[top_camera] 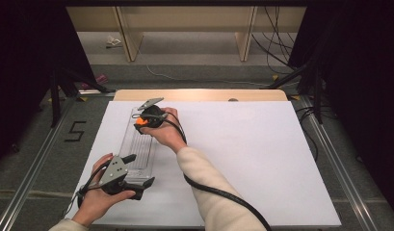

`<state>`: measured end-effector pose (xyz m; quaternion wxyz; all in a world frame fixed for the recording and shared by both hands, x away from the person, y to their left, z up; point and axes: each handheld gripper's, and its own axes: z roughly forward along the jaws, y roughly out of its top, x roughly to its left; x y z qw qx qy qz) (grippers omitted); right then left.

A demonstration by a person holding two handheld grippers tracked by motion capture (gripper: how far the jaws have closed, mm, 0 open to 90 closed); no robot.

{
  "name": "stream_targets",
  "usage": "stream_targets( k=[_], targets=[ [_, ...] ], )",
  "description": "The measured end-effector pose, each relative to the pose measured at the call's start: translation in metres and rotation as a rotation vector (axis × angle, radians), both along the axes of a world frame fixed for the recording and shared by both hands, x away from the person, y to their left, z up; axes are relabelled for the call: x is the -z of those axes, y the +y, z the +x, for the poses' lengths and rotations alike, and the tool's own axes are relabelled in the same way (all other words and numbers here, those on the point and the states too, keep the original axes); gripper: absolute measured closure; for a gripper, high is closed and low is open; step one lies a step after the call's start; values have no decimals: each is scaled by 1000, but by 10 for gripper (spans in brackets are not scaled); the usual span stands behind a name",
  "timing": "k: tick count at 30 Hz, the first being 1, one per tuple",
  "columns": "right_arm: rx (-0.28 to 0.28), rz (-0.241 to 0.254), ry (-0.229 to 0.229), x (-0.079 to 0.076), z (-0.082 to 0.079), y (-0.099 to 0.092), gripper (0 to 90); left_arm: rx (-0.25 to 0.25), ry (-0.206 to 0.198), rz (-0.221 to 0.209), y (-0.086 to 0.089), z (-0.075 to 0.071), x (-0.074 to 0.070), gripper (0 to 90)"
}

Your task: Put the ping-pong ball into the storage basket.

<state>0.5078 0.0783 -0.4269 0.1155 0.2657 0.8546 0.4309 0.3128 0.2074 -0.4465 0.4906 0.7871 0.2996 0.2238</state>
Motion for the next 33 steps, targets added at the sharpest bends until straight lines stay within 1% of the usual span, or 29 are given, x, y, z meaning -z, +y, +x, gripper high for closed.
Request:
stream_targets(
  k=[4, 15, 33],
  targets=[
    [-10, -5, -4, 2, 0, 1, 513, -1, 0, -2, 0, 0, 0, 34],
    [-13, -24, 13, 5, -1, 3, 513, 1, 1, -3, 0, 0, 0, 35],
    [-32, -51, 21, 9, -1, 6, 513, 2, -2, -2, 0, 0, 0, 36]
  ],
)
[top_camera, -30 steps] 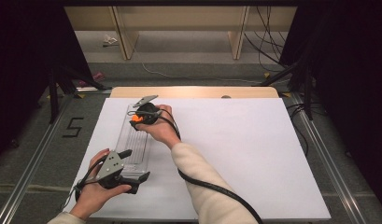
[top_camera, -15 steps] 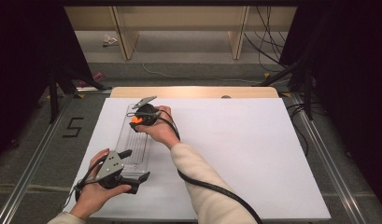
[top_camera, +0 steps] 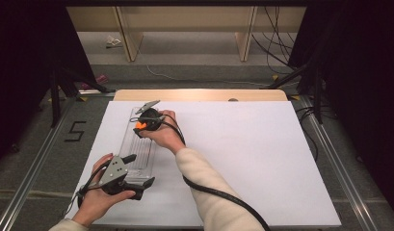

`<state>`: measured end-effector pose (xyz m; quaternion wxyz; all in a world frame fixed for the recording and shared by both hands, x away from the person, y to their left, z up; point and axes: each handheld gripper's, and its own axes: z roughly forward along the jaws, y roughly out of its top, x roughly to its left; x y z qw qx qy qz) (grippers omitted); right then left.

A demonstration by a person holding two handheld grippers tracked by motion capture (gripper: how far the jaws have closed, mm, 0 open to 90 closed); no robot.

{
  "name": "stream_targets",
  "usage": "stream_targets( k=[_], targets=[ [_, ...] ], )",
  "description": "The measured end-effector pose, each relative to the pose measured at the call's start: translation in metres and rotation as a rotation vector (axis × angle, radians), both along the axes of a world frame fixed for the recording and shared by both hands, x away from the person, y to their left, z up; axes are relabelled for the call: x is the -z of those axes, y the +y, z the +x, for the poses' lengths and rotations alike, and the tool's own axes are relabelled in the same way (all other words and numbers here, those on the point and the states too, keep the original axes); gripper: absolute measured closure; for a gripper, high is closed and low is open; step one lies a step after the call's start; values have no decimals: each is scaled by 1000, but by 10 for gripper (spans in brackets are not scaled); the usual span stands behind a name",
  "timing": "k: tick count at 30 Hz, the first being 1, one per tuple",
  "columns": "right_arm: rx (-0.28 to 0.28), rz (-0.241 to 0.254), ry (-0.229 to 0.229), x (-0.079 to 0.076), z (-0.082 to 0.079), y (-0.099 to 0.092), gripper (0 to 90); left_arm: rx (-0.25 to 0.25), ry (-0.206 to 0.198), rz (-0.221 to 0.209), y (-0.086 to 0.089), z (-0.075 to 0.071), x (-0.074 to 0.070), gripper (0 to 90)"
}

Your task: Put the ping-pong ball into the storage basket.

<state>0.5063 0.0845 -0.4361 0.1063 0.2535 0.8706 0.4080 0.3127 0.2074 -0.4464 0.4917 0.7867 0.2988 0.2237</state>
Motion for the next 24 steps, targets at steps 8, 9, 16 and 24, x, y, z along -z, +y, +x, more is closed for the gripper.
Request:
stream_targets(
  k=[8, 9, 16, 24],
  targets=[
    [-14, -21, -4, 2, -1, 2, 512, 0, 0, -3, 0, 0, 0, 36],
    [-16, -26, -4, 2, -1, 2, 513, 0, 1, -2, 0, 0, 0, 36],
    [-19, -33, 4, 4, -2, 3, 512, -1, 0, -4, 0, 0, 0, 36],
    [-25, -36, 6, 5, -2, 3, 512, -1, 2, -1, 0, 0, 0, 36]
  ],
)
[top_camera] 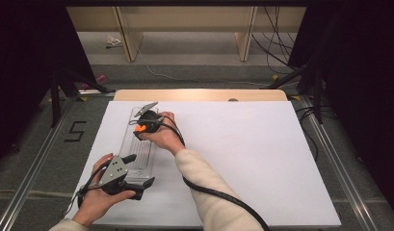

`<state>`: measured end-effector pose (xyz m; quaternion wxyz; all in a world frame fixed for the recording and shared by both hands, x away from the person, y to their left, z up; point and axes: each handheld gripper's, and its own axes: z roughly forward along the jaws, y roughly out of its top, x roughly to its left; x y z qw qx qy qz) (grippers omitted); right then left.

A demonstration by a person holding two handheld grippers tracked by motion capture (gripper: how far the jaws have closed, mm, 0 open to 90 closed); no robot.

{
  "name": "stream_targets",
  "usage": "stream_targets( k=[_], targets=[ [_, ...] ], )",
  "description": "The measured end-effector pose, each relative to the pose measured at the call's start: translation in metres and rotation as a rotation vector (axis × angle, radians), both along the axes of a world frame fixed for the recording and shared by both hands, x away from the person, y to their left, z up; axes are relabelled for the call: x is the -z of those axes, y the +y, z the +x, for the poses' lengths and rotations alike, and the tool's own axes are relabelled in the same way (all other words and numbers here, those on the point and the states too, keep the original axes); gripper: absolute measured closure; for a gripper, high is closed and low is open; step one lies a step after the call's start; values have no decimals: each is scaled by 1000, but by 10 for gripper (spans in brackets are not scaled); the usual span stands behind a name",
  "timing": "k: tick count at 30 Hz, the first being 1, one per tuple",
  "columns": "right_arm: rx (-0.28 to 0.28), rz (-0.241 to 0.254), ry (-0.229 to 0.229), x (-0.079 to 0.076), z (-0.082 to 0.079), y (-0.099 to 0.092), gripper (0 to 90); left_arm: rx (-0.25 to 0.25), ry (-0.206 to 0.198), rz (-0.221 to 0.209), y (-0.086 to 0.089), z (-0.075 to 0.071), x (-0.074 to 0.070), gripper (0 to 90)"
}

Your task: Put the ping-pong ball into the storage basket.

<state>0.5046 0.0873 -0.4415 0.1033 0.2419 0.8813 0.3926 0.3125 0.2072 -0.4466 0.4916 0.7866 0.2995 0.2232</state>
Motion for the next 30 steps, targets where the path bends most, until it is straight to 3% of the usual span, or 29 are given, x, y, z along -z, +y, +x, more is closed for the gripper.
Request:
stream_targets(
  k=[30],
  targets=[
    [-4, -16, 13, 6, 0, 0, 512, 1, -1, 1, 0, 0, 0, 35]
  ],
)
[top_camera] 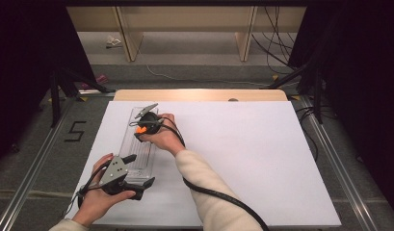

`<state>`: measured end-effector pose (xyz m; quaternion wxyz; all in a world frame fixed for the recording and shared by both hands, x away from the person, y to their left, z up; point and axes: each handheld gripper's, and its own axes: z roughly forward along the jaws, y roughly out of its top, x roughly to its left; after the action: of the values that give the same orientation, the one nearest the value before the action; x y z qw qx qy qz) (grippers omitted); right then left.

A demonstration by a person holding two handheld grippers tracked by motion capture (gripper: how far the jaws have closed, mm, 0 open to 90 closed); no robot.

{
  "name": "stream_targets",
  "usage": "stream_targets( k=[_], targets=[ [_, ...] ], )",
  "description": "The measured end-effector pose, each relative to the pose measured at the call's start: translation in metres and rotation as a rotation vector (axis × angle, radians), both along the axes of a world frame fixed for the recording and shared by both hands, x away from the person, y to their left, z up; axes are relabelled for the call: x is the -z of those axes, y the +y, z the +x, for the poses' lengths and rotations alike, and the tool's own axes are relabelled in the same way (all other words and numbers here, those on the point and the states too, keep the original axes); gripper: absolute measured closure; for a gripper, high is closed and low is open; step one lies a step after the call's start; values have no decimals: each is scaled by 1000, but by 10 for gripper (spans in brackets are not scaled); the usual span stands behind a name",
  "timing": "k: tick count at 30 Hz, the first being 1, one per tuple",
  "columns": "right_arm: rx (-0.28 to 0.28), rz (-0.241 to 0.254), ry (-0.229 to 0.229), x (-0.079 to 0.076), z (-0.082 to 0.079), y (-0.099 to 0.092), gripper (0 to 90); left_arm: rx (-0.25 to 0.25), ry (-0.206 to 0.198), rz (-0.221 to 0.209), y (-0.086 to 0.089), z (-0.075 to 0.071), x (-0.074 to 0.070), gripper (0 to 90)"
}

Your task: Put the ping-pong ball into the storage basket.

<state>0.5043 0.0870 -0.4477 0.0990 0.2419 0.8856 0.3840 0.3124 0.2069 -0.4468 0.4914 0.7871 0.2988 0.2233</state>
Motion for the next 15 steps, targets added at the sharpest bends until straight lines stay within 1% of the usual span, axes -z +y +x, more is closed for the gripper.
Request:
stream_targets(
  k=[15],
  targets=[
    [-3, -4, 5, 1, -1, 1, 511, 0, -1, 0, 0, 0, 0, 36]
  ],
)
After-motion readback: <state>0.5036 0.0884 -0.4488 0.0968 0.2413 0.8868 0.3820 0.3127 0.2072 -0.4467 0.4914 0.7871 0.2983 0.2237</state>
